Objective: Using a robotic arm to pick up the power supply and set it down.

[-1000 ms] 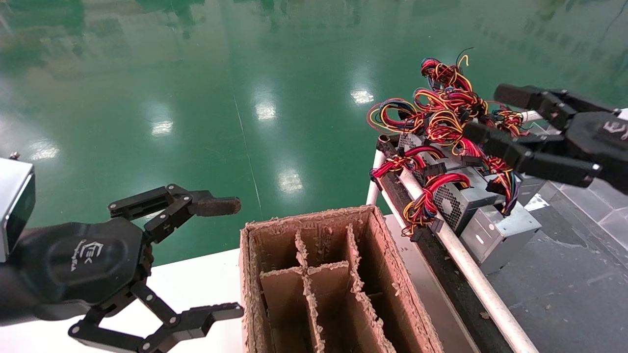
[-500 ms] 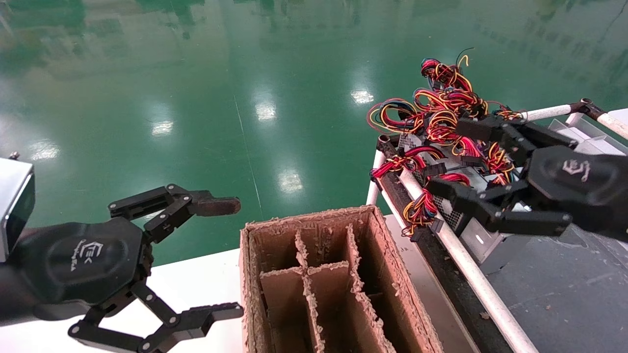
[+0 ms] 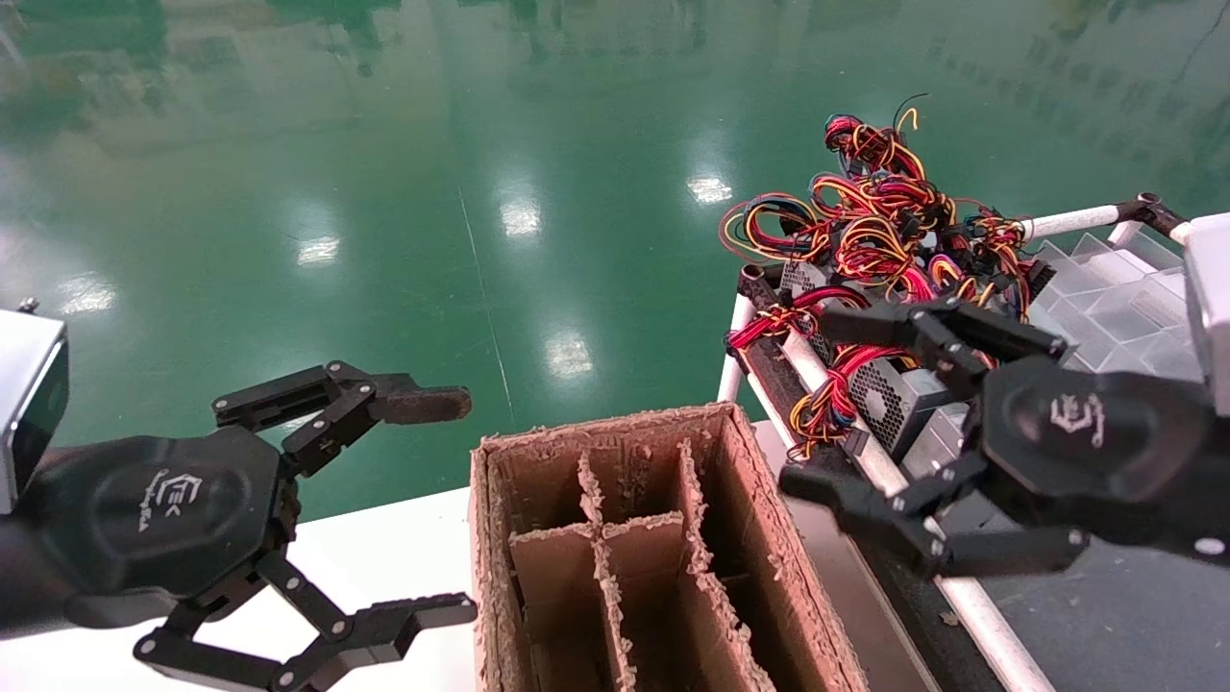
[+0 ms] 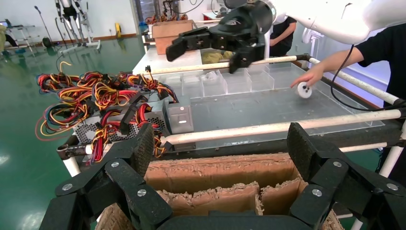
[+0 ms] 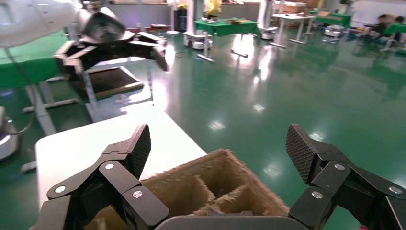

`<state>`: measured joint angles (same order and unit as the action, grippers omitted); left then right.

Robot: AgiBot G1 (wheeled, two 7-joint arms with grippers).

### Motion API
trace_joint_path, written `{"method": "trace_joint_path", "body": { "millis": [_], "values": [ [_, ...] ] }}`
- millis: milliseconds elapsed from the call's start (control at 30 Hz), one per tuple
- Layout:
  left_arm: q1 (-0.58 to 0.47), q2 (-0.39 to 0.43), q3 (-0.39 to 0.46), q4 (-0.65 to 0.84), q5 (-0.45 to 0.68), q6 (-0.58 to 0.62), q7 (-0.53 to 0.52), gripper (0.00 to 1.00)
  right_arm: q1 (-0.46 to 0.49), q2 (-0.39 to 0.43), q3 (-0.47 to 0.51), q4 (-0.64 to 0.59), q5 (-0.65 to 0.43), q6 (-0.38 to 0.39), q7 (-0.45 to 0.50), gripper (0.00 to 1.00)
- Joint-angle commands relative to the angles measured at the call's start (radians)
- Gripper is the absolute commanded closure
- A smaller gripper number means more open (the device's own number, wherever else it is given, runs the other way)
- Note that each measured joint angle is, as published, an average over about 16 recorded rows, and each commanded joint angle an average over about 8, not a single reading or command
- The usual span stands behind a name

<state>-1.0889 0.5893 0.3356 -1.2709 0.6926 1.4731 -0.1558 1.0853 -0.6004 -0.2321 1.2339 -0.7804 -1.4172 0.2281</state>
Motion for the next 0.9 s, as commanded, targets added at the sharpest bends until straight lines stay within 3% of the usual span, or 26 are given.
{"method": "trace_joint_path", "body": {
  "millis": [33,500,900],
  "values": [
    [0.000,0.000,0.000,0.000,0.000,0.000,0.000,0.00,-0.002,-0.002,-0.007,0.007,0.007,-0.011,-0.006,0.00],
    [0.000,0.000,0.000,0.000,0.000,0.000,0.000,0.00,-0.011,-0.011,-0.048,0.052,0.052,-0.081,-0.041,0.00],
    [0.000,0.000,0.000,0.000,0.000,0.000,0.000,0.00,-0.012,-0.012,-0.051,0.054,0.057,-0.085,-0.043,0.00]
  ]
}}
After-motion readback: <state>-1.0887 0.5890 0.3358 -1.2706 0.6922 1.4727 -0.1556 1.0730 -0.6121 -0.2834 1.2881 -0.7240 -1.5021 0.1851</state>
